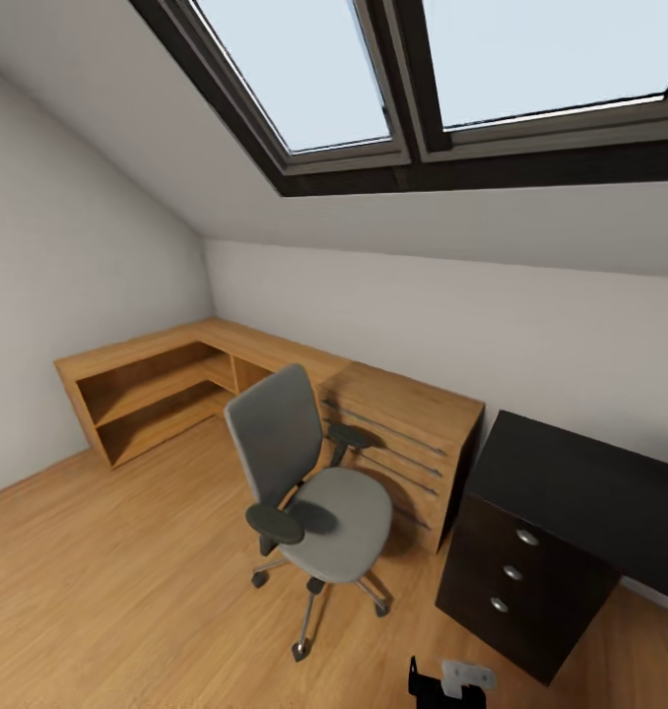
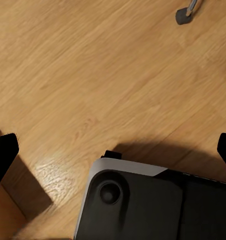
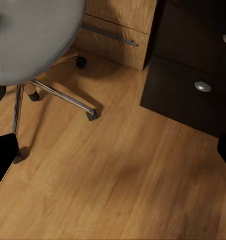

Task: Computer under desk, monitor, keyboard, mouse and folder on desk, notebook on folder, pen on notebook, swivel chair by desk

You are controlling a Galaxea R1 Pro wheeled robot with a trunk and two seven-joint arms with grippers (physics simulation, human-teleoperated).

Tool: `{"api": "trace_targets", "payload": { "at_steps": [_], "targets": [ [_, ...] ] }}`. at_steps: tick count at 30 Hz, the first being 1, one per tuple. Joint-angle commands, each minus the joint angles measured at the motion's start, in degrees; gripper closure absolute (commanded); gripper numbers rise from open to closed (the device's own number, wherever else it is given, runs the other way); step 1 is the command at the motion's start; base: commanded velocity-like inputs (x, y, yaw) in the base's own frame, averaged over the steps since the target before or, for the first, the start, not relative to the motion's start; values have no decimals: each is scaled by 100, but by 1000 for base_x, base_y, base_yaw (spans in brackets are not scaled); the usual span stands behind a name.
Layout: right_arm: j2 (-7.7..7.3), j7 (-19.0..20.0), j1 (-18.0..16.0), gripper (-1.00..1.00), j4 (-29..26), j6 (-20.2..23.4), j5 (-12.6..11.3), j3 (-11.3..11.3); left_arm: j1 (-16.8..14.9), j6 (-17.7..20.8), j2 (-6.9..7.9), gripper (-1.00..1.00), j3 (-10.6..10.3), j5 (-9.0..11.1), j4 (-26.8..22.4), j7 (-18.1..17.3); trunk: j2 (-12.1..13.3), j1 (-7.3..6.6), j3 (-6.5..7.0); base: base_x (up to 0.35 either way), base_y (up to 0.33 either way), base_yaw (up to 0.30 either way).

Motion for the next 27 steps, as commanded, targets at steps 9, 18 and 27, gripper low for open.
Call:
{"api": "trace_targets", "payload": {
  "at_steps": [9, 18, 27],
  "targets": [
    [-14, -25, -6, -100, 9, -79, -7, 50, 0, -16, 15, -100, -48, 57, -8, 44, -12, 4, -12, 0, 0, 277],
    [-353, -39, 326, -100, -5, -951, 1293, 52, 0, -24, 32, -100, -49, 59, -15, 44, -12, 4, -12, 0, 0, 278],
    [-617, -74, 726, -100, 9, -1504, 1724, 45, 0, -25, 32, -100, -43, 57, -9, 44, -12, 4, -12, 0, 0, 284]
  ]
}}
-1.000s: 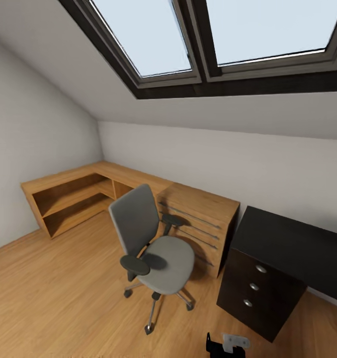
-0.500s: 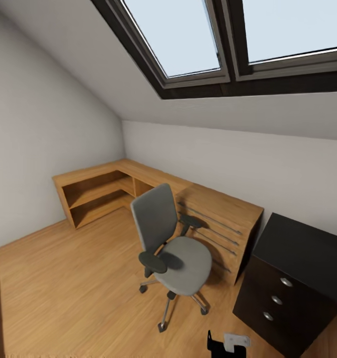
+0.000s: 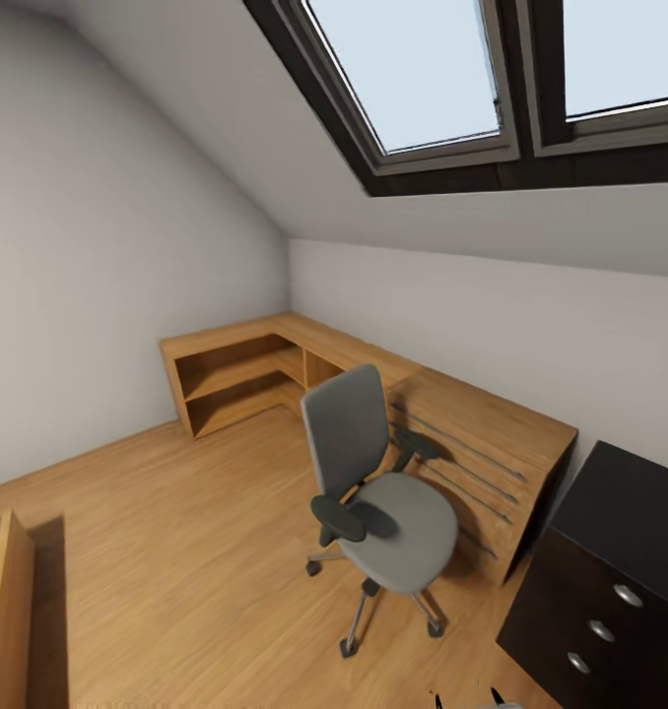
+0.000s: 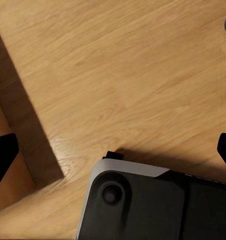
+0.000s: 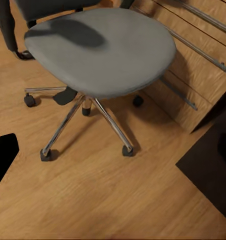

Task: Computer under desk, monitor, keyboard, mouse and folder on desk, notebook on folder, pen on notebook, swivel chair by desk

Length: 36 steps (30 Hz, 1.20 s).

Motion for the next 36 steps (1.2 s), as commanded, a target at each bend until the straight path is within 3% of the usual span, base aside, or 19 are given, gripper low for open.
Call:
{"api": "trace_targets", "payload": {
  "at_steps": [1, 4, 5, 7, 10, 13, 36],
  "targets": [
    [14, -62, 0, -100, 14, -121, 31, 24, 0, -20, 6, -100, -42, 57, -9, 44, -12, 4, -12, 0, 0, 285],
    [85, -71, 10, -100, 18, -267, -34, 22, 0, -23, 1, -100, -41, 57, -7, 44, -12, 4, -12, 0, 0, 285],
    [213, -74, 12, -100, 17, -322, -210, 14, 0, -25, 2, -100, -42, 58, -6, 44, -12, 4, -12, 0, 0, 285],
    [280, -75, 13, -100, 17, -367, -414, 10, 0, -25, 2, -100, -43, 58, -7, 44, -12, 4, -12, 0, 0, 286],
    [307, -75, 14, -100, 11, -474, -734, 5, 0, -47, 1, -100, -41, 59, -6, 44, -12, 4, -12, 0, 0, 286],
    [306, -76, 14, -100, 8, -526, -883, 5, 0, -157, -2, -100, -41, 63, 5, 44, -12, 4, -12, 0, 0, 286],
    [334, -51, 14, -100, 16, -492, -889, 24, 0, -219, -3, -100, -42, 66, 59, 44, -12, 4, -12, 0, 0, 286]
  ]
}}
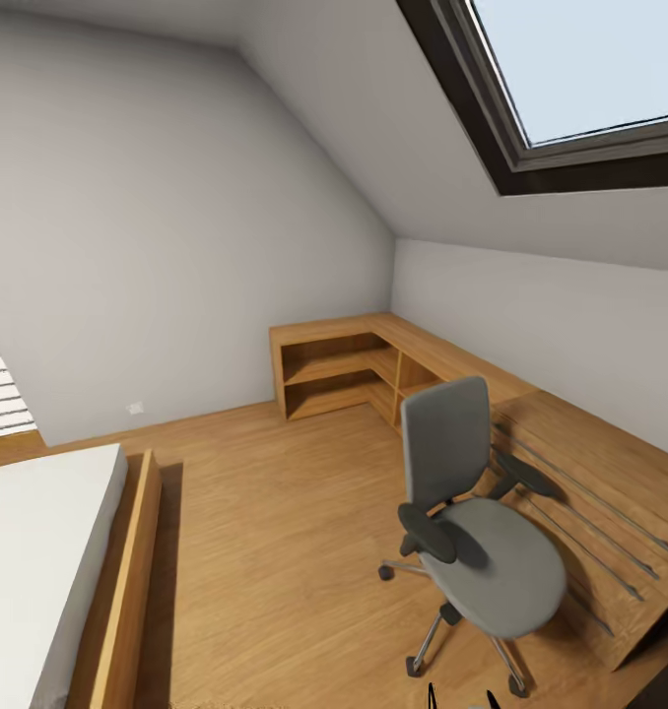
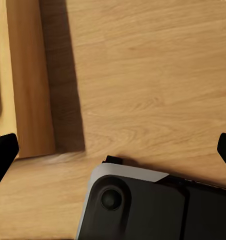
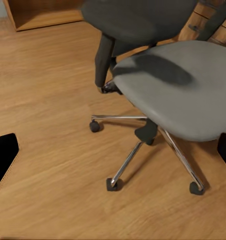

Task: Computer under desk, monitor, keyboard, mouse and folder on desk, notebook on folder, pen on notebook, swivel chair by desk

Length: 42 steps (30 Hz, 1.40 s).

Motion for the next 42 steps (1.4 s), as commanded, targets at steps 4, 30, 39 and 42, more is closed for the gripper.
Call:
{"api": "trace_targets", "payload": {
  "at_steps": [4, 30, 39, 42],
  "targets": [
    [8, -6, -8, -100, 13, -21, -48, 50, 0, -16, 1, -100, -45, 54, -4, 45, -12, 4, -18, 0, 0, 285],
    [-11, 14, -8, -100, 4, 294, -42, 52, 0, -7, -11, -100, -52, 45, 41, 45, -12, 4, -84, 121, -67, 286],
    [-23, 29, -8, -100, 4, 296, -44, 50, 0, -7, -11, -100, -52, 45, 42, 45, -12, 4, -94, 290, -116, 99],
    [-24, 29, -8, -100, 4, 296, -43, 50, 0, -7, -11, -100, -49, 45, 42, 45, -12, 4, -94, 312, -32, 7]
  ]
}}
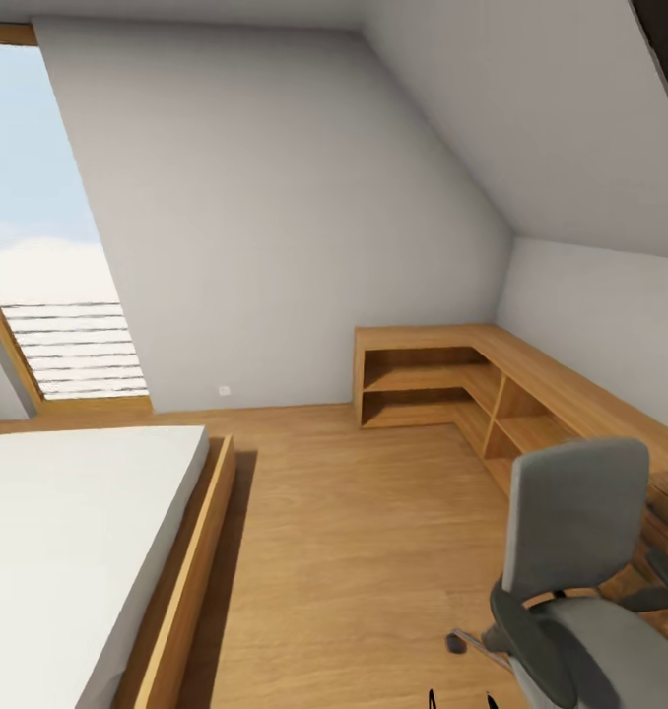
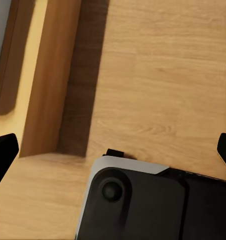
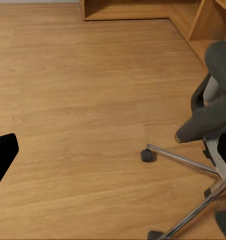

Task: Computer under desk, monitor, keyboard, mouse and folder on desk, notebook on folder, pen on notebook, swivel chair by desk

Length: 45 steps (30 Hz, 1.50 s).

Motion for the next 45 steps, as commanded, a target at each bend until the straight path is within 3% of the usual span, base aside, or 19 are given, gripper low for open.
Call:
{"api": "trace_targets", "payload": {
  "at_steps": [1, 45],
  "targets": [
    [2, -10, -7, -100, 12, -22, -49, 50, 0, -15, 6, -100, -48, 54, -9, 46, -11, 7, -11, 317, -14, 3],
    [-31, -9, -7, -100, 12, -5, -54, 50, 0, -24, -2, -100, -50, 37, -9, 40, -11, 7, -11, 328, 61, 0]
  ]
}}
